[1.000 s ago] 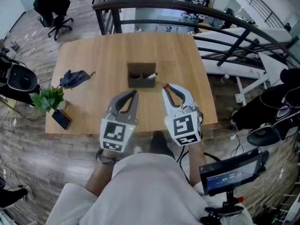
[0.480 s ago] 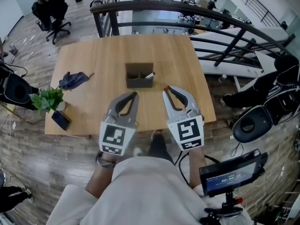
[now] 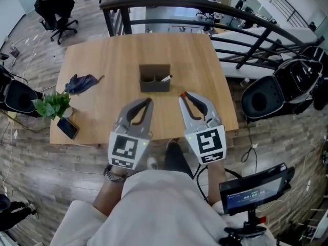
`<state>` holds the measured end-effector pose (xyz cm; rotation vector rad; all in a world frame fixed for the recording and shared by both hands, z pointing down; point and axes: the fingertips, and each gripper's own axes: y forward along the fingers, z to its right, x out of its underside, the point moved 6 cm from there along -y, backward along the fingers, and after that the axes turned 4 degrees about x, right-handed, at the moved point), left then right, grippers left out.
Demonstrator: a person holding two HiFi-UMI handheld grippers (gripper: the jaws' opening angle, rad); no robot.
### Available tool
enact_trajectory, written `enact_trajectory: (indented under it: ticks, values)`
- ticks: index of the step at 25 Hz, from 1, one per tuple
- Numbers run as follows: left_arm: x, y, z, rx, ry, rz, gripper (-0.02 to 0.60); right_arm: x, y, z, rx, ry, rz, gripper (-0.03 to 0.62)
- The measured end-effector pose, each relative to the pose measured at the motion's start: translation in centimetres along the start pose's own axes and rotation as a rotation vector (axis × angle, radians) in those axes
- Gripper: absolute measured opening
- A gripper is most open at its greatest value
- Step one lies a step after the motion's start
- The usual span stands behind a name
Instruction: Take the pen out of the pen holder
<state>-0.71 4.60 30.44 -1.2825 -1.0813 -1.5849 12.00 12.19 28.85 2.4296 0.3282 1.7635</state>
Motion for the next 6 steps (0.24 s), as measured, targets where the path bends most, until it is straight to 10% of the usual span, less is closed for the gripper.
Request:
enact_trajectory:
  ticks: [6]
  values:
    - [0.46, 0.08, -0.78, 0.008, -0.001, -0.005, 0.000, -0.02, 0.73, -0.42, 0.007, 0.005, -0.004, 0.043]
